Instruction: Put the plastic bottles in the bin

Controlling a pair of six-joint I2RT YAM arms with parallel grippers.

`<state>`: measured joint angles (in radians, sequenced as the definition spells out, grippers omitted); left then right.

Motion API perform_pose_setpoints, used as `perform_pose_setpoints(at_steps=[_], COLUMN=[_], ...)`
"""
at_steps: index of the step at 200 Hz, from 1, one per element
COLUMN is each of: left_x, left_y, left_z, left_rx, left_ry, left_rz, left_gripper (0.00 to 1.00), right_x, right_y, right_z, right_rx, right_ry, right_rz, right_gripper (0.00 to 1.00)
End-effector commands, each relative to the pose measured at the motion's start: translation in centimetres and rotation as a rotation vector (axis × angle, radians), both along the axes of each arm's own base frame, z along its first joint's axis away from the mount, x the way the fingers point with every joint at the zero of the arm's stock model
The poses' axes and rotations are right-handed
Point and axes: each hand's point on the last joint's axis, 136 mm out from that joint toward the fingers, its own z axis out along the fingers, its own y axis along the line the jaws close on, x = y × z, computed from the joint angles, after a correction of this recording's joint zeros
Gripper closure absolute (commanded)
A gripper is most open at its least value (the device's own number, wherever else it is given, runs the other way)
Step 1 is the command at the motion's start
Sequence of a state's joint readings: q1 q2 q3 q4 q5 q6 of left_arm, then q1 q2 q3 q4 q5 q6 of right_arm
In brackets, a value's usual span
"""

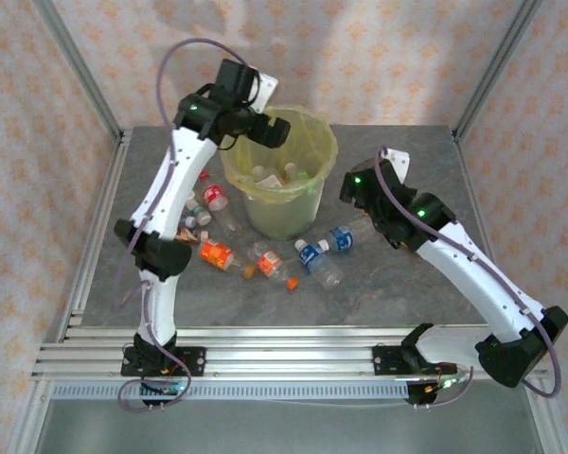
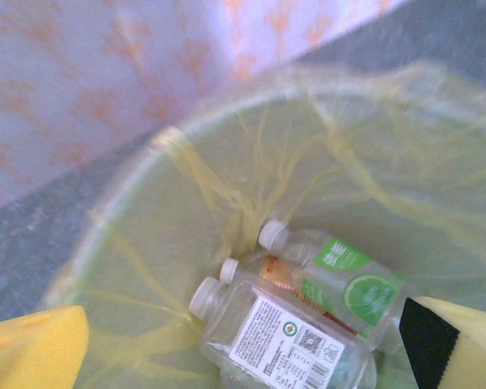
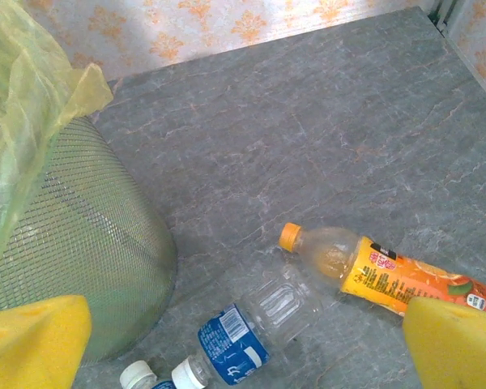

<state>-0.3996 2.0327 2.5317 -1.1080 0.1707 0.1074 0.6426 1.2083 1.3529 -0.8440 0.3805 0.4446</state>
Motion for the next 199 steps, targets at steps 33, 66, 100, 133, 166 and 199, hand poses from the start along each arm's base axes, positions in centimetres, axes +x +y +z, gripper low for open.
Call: perform_pose_setpoints(at_steps=[33,66,100,133,166,199], left_x=[-5.3,-9.0,-13.1,-16.9,-19.5,-20.3], left_y=[4.9,8.8,12.9,15.5,16.4,14.9], left_z=[8.0,7.0,1.4,-5.9,-12.4,-18.7], left_rx=[-0.18,-0.28,-0.417,-0.519,-0.514,-0.564], left_ry=[-0.186,-0.224,-0.189,-0.107,0.016,0.161], left_rz=[0.244,0.434,0.687,0.881,0.984,1.003], left_gripper=[0.0,0.0,0.0,0.0,0.0,0.02], right_x=[-0.7,-0.9,-1.0,-1.0,-0.8,-0.5], right_y=[-1.1,-1.8,-2.3,-2.6,-2.6,-2.3], right_z=[0.3,-0.5,-0.9,-1.2,-1.5,-1.7], right_rx=[-0.001,-0.026,-0.04,-0.058,-0.064,-0.054], right_ry=[-0.03,-0.018,-0.016,-0.009,-0.008,-0.009], right_rz=[-0.017,-0.054,-0.079,-0.095,-0.103,-0.098], right_gripper=[0.01,0.01,0.01,0.01,0.01,0.01])
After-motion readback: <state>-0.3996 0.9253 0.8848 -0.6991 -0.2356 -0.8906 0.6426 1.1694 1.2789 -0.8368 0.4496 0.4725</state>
